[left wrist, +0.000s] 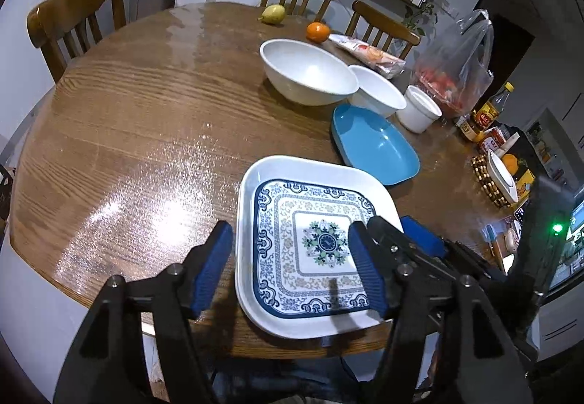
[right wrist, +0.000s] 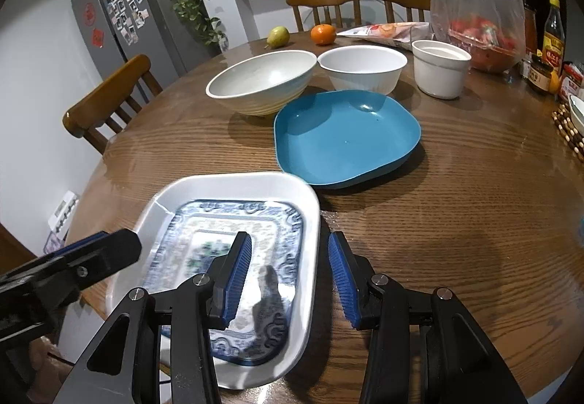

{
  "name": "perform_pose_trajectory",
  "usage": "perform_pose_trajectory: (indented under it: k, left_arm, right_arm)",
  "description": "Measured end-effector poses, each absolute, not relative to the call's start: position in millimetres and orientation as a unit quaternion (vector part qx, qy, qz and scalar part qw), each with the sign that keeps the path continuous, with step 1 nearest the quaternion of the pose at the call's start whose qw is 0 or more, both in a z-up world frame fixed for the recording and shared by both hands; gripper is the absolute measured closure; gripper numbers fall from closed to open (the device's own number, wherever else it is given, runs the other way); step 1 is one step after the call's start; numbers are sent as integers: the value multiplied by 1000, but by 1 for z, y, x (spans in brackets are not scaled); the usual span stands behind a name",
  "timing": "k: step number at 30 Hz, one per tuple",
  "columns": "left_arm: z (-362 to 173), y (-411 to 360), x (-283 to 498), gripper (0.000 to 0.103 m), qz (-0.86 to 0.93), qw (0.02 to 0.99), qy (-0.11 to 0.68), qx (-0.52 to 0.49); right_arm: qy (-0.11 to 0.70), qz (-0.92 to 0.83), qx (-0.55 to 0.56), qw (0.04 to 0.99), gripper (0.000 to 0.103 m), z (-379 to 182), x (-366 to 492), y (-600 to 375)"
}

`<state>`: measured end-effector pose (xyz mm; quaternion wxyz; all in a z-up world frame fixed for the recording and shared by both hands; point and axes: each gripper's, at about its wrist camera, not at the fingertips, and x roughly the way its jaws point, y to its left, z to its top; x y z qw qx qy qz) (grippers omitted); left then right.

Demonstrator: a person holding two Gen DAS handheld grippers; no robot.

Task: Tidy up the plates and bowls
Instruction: 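Open the left tool then the right tool, releasing the plate stack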

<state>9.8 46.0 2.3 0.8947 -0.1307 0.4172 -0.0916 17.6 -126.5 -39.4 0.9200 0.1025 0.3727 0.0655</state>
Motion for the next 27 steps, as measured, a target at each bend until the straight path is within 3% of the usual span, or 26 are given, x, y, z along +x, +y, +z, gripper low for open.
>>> perform_pose_trajectory:
  k: [23,27]
  left_arm:
    - [6,24,14,36,-94,899,415,-103]
    - [6,21,15,35,-94,900,414,-100]
  right_arm:
    - [357,60,119,924,57,-27,12,-146]
    - [354,64,122,925,52,-26,11,-148]
